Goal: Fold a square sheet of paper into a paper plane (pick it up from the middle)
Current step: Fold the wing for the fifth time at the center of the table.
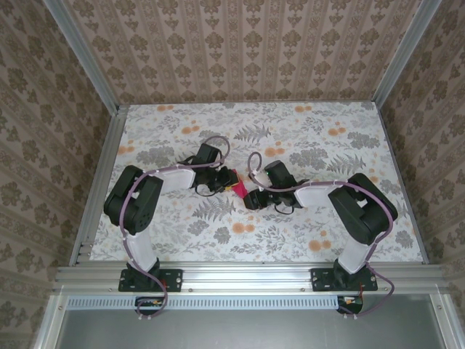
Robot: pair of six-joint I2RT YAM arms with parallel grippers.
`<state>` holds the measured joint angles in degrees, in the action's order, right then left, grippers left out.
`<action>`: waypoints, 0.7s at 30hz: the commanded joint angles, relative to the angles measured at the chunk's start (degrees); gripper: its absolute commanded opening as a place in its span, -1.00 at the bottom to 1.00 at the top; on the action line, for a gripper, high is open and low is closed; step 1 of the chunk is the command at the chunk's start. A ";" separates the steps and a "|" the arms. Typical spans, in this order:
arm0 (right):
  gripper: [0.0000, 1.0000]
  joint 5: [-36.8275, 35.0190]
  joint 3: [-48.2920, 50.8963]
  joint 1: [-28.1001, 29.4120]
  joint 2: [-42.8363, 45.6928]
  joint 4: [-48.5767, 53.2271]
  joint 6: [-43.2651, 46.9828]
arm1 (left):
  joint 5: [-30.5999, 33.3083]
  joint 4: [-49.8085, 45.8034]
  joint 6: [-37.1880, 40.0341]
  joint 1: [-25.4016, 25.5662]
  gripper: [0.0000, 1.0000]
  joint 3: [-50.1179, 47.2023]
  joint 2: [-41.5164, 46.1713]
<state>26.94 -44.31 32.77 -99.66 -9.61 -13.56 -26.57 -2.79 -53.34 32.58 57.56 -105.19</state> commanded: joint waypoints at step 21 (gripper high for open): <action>-0.71 -6.46 -1.09 2.21 0.54 0.41 0.98 | -0.15 -2.00 -0.15 -0.15 -0.47 2.20 -0.82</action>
<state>20.01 -44.45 34.79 -99.66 -8.80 -11.25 -26.59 -3.62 -53.34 32.58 58.26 -105.38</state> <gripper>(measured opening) 0.159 0.264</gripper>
